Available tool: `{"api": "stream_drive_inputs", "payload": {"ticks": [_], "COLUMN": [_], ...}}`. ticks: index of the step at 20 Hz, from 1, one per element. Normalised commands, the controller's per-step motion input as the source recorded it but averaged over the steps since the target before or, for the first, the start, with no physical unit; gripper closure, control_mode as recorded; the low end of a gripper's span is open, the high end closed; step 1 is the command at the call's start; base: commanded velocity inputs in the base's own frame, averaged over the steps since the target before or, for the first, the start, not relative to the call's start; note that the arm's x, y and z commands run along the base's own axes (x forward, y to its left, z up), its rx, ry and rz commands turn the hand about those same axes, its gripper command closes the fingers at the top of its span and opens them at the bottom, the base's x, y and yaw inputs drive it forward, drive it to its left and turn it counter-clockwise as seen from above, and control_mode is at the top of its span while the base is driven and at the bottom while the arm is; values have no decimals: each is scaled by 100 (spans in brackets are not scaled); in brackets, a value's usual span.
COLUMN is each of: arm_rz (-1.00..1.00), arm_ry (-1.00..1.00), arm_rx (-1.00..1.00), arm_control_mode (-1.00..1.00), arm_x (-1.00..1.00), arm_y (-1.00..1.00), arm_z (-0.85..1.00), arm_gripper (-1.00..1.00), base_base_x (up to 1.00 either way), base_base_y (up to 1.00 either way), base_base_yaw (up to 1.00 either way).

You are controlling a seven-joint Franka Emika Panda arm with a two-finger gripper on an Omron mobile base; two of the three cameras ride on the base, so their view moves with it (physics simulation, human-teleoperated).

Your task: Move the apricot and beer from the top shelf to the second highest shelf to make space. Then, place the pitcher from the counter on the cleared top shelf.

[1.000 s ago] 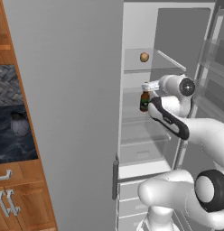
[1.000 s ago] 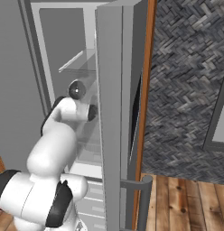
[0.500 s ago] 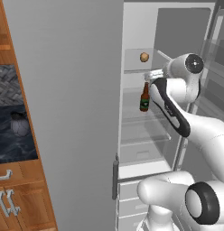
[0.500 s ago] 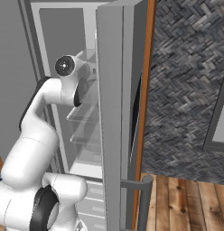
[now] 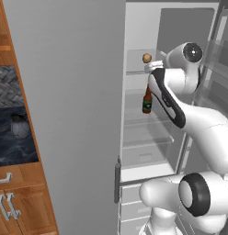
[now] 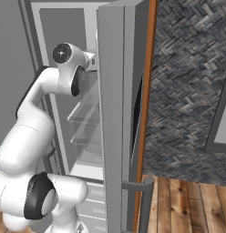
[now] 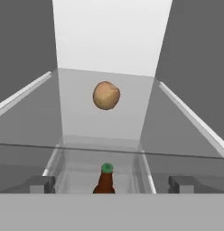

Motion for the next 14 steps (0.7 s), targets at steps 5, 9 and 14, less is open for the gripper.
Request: {"api": "stream_drive_inputs", "payload": {"ticks": [5, 9, 14], "arm_rz": [0, 0, 0], "arm_ry": [0, 1, 3], "arm_rx": [8, 11, 9], "arm_control_mode": [-100, -100, -100], "arm_x": [49, 56, 63], "arm_y": [0, 0, 0], "arm_z": [3, 0, 0], "arm_gripper": [-100, -100, -100], "base_base_x": [0, 0, 0], "base_base_y": [0, 0, 0], "base_base_yaw": [0, 0, 0]}}
